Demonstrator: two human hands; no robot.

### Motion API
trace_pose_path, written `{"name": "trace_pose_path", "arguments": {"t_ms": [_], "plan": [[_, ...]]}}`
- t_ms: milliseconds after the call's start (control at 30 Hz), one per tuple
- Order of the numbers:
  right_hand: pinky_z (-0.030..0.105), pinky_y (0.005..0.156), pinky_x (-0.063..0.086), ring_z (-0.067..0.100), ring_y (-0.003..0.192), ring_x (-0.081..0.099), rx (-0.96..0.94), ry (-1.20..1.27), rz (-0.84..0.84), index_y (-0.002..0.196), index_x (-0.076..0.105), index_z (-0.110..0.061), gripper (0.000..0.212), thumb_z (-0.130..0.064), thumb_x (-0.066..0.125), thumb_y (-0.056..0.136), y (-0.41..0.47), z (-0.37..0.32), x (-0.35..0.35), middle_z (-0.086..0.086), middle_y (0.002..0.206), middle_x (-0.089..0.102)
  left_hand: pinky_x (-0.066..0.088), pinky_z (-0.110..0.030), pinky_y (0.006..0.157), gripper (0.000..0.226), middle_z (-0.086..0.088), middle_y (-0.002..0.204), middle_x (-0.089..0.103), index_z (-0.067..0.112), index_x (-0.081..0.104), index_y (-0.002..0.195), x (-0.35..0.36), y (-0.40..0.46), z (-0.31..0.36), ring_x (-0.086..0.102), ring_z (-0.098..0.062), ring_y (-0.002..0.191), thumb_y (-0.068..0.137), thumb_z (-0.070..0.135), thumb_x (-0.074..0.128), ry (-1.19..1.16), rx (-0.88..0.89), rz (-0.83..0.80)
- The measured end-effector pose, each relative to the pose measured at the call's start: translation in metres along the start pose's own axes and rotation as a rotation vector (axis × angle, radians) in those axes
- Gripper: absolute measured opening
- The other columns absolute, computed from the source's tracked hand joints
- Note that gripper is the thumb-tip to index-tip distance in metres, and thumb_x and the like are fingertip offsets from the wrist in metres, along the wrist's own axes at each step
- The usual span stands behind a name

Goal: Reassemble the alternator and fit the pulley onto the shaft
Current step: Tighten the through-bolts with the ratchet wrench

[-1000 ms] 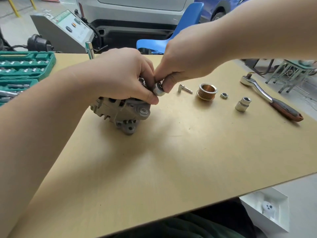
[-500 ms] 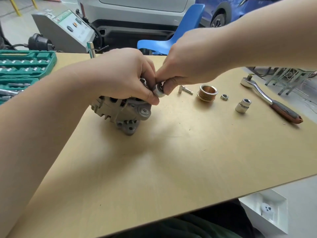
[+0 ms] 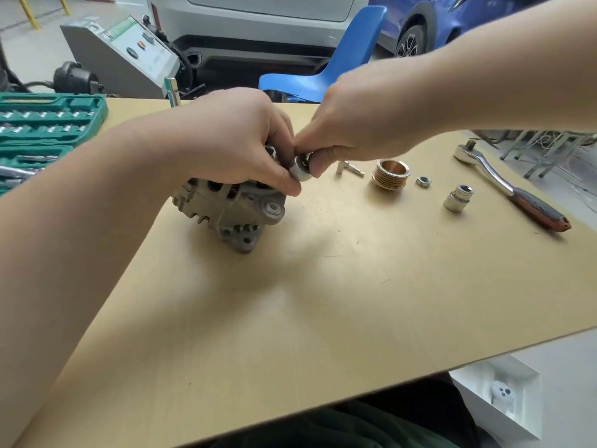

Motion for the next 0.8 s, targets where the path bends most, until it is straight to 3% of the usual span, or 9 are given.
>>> {"name": "trace_pose_path", "arguments": {"t_ms": [100,200,267,333,467,533,633,700,800], "plan": [[0.025,0.057,0.033,0.011,0.065,0.054,-0.009,0.016,-0.02,0.109,0.063,-0.029,0.051,-0.063,0.027,0.096,0.0,0.003,0.001,-0.014,0.073,0.062,0.054,-0.048,0.091,0.016,0.026,0.099,0.073,0.051,0.078,0.07,0.0,0.0,-0.001,0.061,-0.013,0.102,0.069,0.066,0.083,0.014,-0.006,0.003],[0.019,0.051,0.046,0.014,0.064,0.071,0.267,0.722,-0.201,0.097,0.066,-0.015,0.054,-0.06,0.037,0.104,-0.004,0.012,0.037,-0.012,0.069,0.075,0.057,-0.049,0.088,0.022,0.021,0.096,0.075,0.048,0.081,0.075,-0.002,0.001,-0.005,0.064,-0.015,0.101,0.065,0.067,0.087,-0.019,-0.048,0.041],[0.028,0.051,0.055,0.027,0.076,0.08,0.465,1.284,-0.315,0.102,0.067,-0.006,0.052,-0.053,0.045,0.107,-0.012,-0.003,0.062,0.011,0.083,0.081,0.058,-0.05,0.086,0.022,0.02,0.093,0.076,0.049,0.082,0.076,-0.004,0.001,-0.006,0.065,-0.014,0.099,0.064,0.066,0.089,-0.05,-0.06,0.047],[0.03,0.051,0.055,0.034,0.079,0.08,0.532,1.454,-0.336,0.102,0.067,-0.003,0.052,-0.051,0.047,0.106,-0.015,-0.011,0.067,0.019,0.086,0.08,0.058,-0.049,0.084,0.02,0.023,0.094,0.075,0.048,0.083,0.077,-0.003,0.0,-0.004,0.064,-0.013,0.098,0.066,0.064,0.087,-0.057,-0.037,0.029],[0.022,0.054,0.043,0.014,0.06,0.067,0.251,0.567,-0.199,0.09,0.062,-0.023,0.041,-0.053,0.04,0.109,-0.006,0.004,0.028,-0.007,0.074,0.075,0.055,-0.048,0.088,0.009,0.03,0.098,0.072,0.052,0.081,0.075,-0.002,-0.002,0.0,0.062,-0.01,0.1,0.072,0.058,0.087,-0.033,0.008,0.006],[0.025,0.059,0.033,0.007,0.063,0.052,0.075,0.123,-0.089,0.103,0.058,-0.029,0.032,-0.053,0.037,0.107,-0.001,0.0,0.009,-0.012,0.078,0.063,0.054,-0.046,0.089,0.011,0.032,0.099,0.071,0.057,0.077,0.07,-0.001,-0.003,0.001,0.061,-0.009,0.101,0.075,0.057,0.087,-0.017,0.016,-0.011],[0.029,0.061,0.035,0.007,0.065,0.049,0.027,-0.018,-0.054,0.116,0.058,-0.027,0.04,-0.056,0.031,0.105,0.001,0.002,0.008,-0.011,0.081,0.059,0.055,-0.047,0.089,0.009,0.031,0.101,0.07,0.053,0.079,0.073,-0.001,-0.001,-0.001,0.061,-0.01,0.1,0.074,0.059,0.086,-0.017,0.005,-0.003],[0.027,0.059,0.039,0.011,0.062,0.061,0.173,0.314,-0.106,0.102,0.062,-0.02,0.05,-0.06,0.031,0.103,-0.002,0.008,0.019,-0.008,0.077,0.068,0.055,-0.048,0.088,0.018,0.029,0.101,0.071,0.048,0.08,0.075,-0.002,0.0,-0.003,0.062,-0.01,0.1,0.069,0.064,0.087,-0.016,-0.022,0.027],[0.029,0.056,0.053,0.025,0.075,0.08,0.482,1.242,-0.293,0.101,0.068,-0.009,0.052,-0.054,0.042,0.107,-0.014,-0.006,0.059,0.01,0.084,0.081,0.057,-0.049,0.085,0.024,0.027,0.098,0.072,0.051,0.081,0.075,-0.001,0.001,-0.002,0.064,-0.01,0.098,0.061,0.068,0.088,-0.03,-0.048,0.032]]}}
Point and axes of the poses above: each hand's wrist, its own y-axis towards the middle knuckle, its own x-axis out of the palm, z = x × y, the point moved 10 cm from there along y, towards the middle knuckle
